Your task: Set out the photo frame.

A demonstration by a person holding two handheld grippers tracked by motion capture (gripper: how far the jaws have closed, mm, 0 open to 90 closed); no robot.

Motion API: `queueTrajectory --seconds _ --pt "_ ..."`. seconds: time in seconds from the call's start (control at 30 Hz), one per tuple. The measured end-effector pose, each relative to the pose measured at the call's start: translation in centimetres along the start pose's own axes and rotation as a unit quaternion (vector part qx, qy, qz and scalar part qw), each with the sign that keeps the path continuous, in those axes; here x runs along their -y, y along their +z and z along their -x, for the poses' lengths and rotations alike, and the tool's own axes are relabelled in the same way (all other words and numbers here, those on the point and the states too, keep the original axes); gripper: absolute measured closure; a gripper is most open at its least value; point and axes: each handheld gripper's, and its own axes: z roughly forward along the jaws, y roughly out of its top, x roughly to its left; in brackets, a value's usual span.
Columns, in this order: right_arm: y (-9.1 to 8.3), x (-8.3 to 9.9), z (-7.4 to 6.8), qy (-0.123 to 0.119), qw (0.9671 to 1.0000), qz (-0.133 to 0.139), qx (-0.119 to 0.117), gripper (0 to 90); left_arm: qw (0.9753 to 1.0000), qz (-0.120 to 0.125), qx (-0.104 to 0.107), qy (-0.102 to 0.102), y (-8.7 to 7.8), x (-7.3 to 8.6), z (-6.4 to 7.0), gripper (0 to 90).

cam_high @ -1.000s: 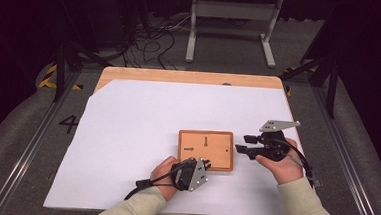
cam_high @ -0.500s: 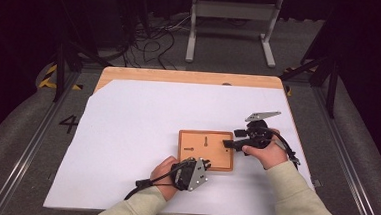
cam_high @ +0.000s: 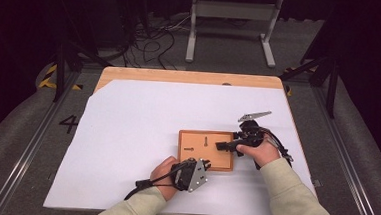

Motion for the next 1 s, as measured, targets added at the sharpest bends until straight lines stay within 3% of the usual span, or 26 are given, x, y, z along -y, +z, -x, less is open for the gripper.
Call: queueTrajectory --seconds 0.13,0.37,0.43,0.47,0.5,0.53,0.57,0.63,0.77,0.83,0.87,0.93,1.0 --pt "0.4 0.0 -0.1 -0.002 0.9999 -0.006 -0.014 25.6 1.0 0.0 0.0 -0.001 0.0 0.0 0.0 84.1" --pt "-0.4 0.0 0.2 0.012 0.9994 -0.005 -0.031 34.8 0.9999 0.005 -0.004 0.01 0.0 0.0 0.3 83.9" --pt "-0.5 0.0 0.2 0.014 0.9993 -0.005 -0.033 36.6 1.0 -0.001 -0.001 0.001 -0.1 0.0 0.3 83.4" --pt "-0.7 0.0 0.3 0.016 0.9992 -0.006 -0.036 37.9 1.0 0.0 0.003 -0.001 -0.1 0.0 0.2 82.6" --pt "-0.8 0.0 0.3 0.018 0.9991 -0.007 -0.039 39.0 0.9997 0.001 0.022 -0.01 -0.2 0.0 0.0 79.6" --pt "-0.8 0.0 0.3 0.018 0.9991 -0.007 -0.039 39.0 0.9997 0.001 0.022 -0.01 -0.2 0.0 0.0 72.2" --pt "-1.0 0.0 0.4 0.021 0.9988 -0.008 -0.043 40.4 0.9989 -0.004 0.041 -0.024 -0.4 0.1 0.0 72.2" --pt "-1.3 0.1 0.4 0.022 0.9986 -0.01 -0.048 42.5 0.9983 -0.005 0.054 -0.023 -0.6 0.2 -0.1 63.3" --pt "-1.6 0.1 0.3 0.013 0.9986 -0.01 -0.05 44.3 0.9926 0.007 0.103 -0.064 -1.9 0.8 -0.7 46.0" --pt "-1.8 0.1 0.1 0.006 0.9987 -0.009 -0.05 45.0 0.9877 0.033 0.121 -0.092 -2.9 1.2 -1.4 38.7" --pt "-1.9 0.1 0.1 0.004 0.9987 -0.009 -0.049 45.2 0.9831 0.054 0.13 -0.117 -3.8 1.4 -1.9 36.8" --pt "-2.0 0.1 -0.1 -0.002 0.9988 -0.008 -0.048 45.7 0.9794 0.074 0.132 -0.133 -4.9 1.5 -2.6 35.2" --pt "-2.1 0.1 -0.2 -0.01 0.9989 -0.006 -0.046 46.3 0.9795 0.084 0.12 -0.138 -5.9 1.7 -3.1 34.4"
